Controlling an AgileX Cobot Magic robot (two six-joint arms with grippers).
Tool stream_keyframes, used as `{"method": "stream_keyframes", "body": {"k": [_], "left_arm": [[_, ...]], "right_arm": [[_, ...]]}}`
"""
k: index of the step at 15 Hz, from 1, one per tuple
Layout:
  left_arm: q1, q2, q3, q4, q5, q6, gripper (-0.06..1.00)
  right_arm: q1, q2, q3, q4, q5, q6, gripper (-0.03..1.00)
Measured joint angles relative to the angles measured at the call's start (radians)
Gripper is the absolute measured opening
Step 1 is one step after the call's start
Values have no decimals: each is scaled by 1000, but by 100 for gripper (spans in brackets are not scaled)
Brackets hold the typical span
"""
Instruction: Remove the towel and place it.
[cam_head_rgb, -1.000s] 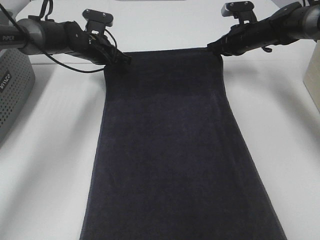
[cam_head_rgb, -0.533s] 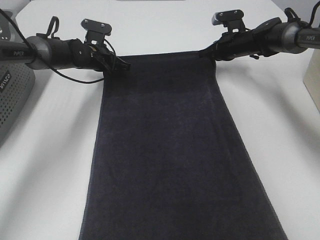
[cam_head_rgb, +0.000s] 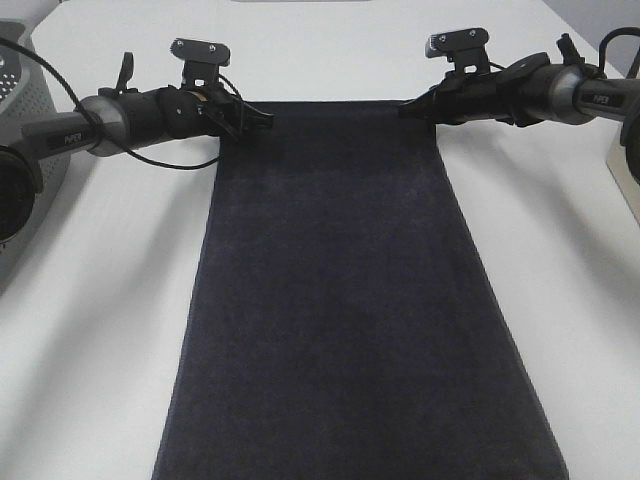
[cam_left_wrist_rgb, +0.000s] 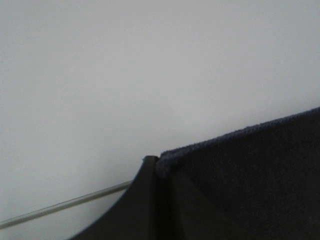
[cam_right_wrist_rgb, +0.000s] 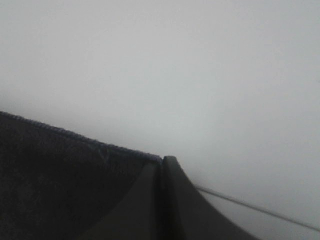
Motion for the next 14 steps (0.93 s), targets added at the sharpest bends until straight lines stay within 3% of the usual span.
{"method": "stream_keyframes", "body": {"k": [9,14], "left_arm": [[0,40,-3,3,-91,0,1],[0,40,-3,4,-93,0,4]], "right_arm": [[0,19,-25,74,-2,0,1],[0,19,-25,76,-2,0,3]]}}
